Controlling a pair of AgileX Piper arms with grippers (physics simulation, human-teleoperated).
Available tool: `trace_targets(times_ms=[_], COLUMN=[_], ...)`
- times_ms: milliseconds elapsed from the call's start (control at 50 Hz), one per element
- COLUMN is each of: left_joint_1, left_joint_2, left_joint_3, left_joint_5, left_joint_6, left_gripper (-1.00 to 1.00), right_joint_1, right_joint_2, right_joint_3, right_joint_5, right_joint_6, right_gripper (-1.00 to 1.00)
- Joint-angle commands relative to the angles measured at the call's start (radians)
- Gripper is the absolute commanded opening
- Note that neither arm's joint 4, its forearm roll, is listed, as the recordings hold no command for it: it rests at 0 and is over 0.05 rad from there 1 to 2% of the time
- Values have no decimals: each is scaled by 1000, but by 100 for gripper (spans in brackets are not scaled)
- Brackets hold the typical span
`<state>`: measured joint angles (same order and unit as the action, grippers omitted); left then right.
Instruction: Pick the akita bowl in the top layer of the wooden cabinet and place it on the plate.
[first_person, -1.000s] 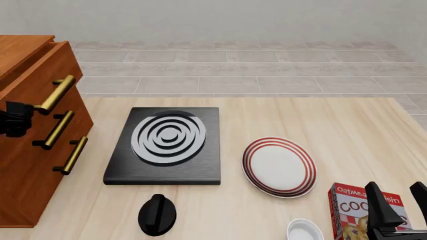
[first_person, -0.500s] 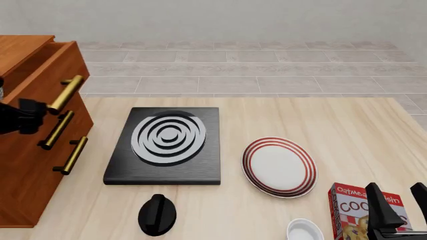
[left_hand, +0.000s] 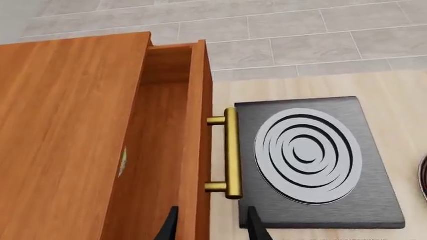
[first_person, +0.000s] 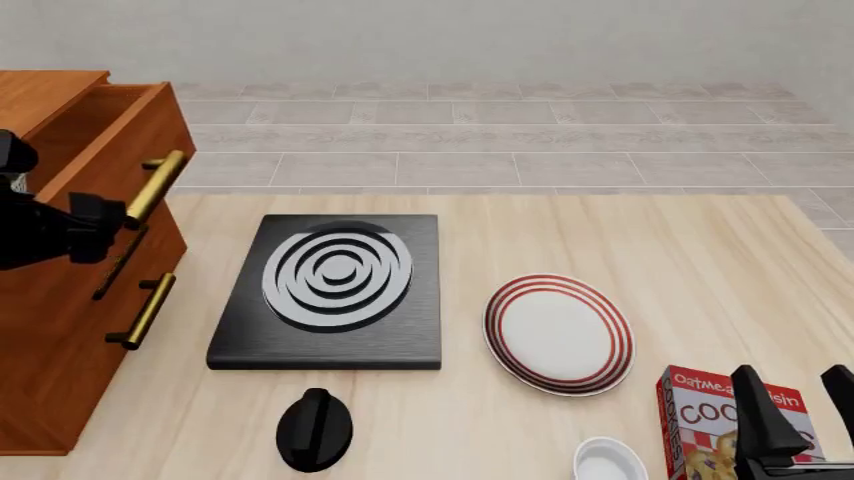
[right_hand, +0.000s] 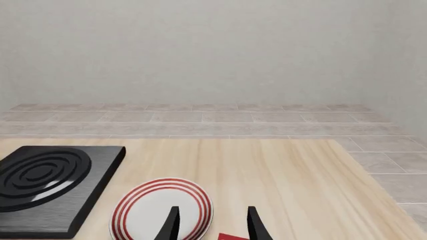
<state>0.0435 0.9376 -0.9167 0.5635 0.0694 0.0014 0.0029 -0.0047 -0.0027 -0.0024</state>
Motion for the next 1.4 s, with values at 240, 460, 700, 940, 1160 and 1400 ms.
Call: trace_targets(times_ms=[240,460,700,940,1160,1400], left_joint_1=[-103,-127,-156,-177,-217,-255], left_joint_2=[64,89,108,126,148,167], left_joint_3=[17,24,21,-10,-56,-87], left_joint_5=[-1,-6,3,24,44,55], left_joint_6=[0,-5,-10,-6,0,-12], left_gripper=[100,100,100,100,100,100], right_joint_1=[0,0,-1,-1,-1,-1], right_joint_2=[2,3,-1,-1,-1,-1], right_joint_3=[-1,-1,-1,-1,-1,-1], right_joint_5=[-3,-3,2,2,2,2], right_joint_6=[2,3,5,5,5,4], right_gripper=[100,100,100,100,100,100])
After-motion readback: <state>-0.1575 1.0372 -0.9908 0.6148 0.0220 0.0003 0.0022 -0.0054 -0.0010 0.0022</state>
